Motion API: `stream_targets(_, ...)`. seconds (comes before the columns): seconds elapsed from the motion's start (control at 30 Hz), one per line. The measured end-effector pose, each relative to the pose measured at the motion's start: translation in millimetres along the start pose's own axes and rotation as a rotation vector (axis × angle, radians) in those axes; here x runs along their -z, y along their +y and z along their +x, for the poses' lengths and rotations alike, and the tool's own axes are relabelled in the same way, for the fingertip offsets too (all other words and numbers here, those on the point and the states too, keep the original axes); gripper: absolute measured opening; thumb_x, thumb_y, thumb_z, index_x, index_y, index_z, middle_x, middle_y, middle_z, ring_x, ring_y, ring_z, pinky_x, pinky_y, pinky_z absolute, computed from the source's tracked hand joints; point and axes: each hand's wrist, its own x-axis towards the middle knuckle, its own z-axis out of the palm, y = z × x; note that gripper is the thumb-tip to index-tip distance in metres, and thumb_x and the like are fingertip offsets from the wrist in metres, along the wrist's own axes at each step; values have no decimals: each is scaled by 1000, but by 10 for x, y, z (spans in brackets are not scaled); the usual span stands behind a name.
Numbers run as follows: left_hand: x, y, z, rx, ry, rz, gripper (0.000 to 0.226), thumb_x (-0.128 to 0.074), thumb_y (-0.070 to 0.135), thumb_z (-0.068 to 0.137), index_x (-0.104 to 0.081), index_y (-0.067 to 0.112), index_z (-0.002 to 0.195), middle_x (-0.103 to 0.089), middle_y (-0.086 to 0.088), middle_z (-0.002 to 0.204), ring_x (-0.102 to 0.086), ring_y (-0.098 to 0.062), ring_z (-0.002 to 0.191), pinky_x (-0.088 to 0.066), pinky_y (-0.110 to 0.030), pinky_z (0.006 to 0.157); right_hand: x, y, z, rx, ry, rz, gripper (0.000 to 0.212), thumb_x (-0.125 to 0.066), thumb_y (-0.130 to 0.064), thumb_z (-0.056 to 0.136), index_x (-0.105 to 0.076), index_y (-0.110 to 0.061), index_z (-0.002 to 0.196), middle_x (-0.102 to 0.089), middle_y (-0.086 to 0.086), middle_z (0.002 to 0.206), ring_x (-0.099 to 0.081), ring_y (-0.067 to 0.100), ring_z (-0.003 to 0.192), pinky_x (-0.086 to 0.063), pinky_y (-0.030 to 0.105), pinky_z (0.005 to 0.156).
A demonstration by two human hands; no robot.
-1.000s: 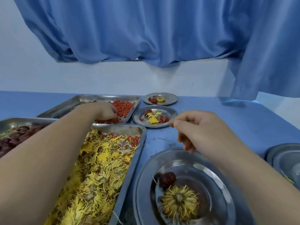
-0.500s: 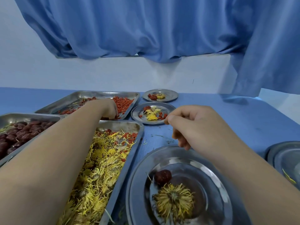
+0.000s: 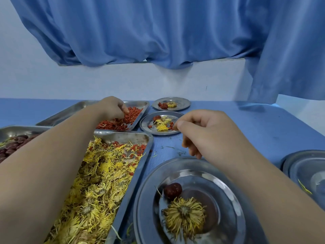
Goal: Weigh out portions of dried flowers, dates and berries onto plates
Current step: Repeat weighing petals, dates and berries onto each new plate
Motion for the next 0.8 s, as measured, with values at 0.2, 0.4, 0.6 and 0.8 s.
stream_targets(0.2, -44, -2, 13, -26, 9, 67, 21, -68, -4, 82, -66, 16, 83, -64, -4, 90, -66, -19, 74, -50, -19, 48, 9, 7, -1, 6, 8, -10, 19, -56, -25, 87, -68, -23, 72, -61, -8, 52, -51, 5, 42, -43, 19, 43)
stream_targets(0.4, -65, 2, -5, -65, 32, 92, 16, -73, 1, 82, -66, 16, 84, -65, -2, 89, -65, -16, 73, -48, -17, 47, 15, 10, -3, 14, 10, -24, 19, -57, -25, 88, -68, -22, 73, -62, -7, 53, -51, 4, 43, -42, 17, 42)
stream_targets(0.6, -55, 4, -23, -34, 71, 136, 34, -59, -12, 81, -67, 20, 80, -60, 5, 89, -57, -8, 77, -42, -16, 51, 12, 31, 5, 20, 11, -20, 19, -57, -24, 88, -69, -21, 74, -61, -7, 52, -51, 6, 43, -41, 17, 43)
stream_targets(0.8, -60, -56, -49, -58, 37, 103, 20, -71, -5, 81, -66, 14, 82, -65, -4, 85, -63, -16, 73, -52, -22, 53, 8, 39, 12, 35, 18, -34, 19, -57, -24, 88, -68, -22, 72, -62, -6, 53, -51, 5, 42, -39, 16, 42)
